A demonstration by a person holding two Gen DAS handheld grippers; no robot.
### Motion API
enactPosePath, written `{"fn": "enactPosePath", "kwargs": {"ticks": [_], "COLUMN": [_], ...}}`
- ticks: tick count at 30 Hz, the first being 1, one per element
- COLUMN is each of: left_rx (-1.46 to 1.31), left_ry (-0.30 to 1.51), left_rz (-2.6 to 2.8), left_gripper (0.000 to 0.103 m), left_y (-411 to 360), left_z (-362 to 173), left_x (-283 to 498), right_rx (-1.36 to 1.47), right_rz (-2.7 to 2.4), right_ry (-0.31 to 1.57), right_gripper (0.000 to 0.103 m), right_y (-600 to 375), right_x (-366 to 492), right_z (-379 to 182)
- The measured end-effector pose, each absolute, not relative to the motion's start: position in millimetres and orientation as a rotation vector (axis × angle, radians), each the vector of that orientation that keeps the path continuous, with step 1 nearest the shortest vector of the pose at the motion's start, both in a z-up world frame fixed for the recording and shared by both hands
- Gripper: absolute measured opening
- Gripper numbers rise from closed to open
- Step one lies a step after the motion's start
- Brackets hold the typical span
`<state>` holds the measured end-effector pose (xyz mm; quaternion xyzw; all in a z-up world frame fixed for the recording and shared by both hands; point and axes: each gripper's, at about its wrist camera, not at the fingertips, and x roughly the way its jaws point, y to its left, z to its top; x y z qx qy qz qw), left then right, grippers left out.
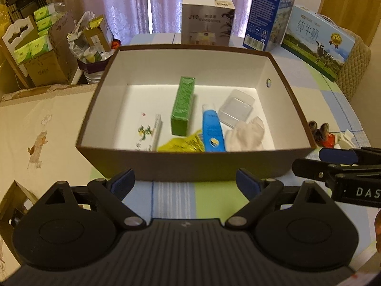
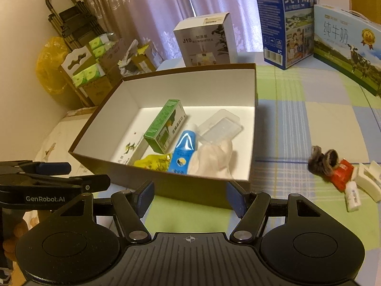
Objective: Organize objects
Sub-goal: 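Open both tools and withdraw them from the brown box, then move both tools toward the pill bottle and white clip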
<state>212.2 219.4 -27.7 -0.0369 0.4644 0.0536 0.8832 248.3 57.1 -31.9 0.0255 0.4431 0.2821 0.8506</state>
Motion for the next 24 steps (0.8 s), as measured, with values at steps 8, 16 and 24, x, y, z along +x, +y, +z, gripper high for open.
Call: {"fn": "enactPosePath", "kwargs": {"ticks": [8,16,24], "left_rx": [-0.066,-0.046,-0.031], "left_ry": [0.989,1.015,1.037], "left_rz": [0.1,0.083,0.049], "left_gripper": [0.09,0.091,0.092], "left_y": [188,151,111], "left_z": [-33,-37,-41], "left_x": [203,197,195], "right_rx": [0.062,0.085,0.096], "right_rz": [0.581,0.556,0.53], "right_ry": [0.954,0.967,0.987], "right_gripper": [0.064,0.064,0.064], "right_y": [28,-12,-54], "right_x": [236,226,220], "right_z": [-34,-37,-39]}}
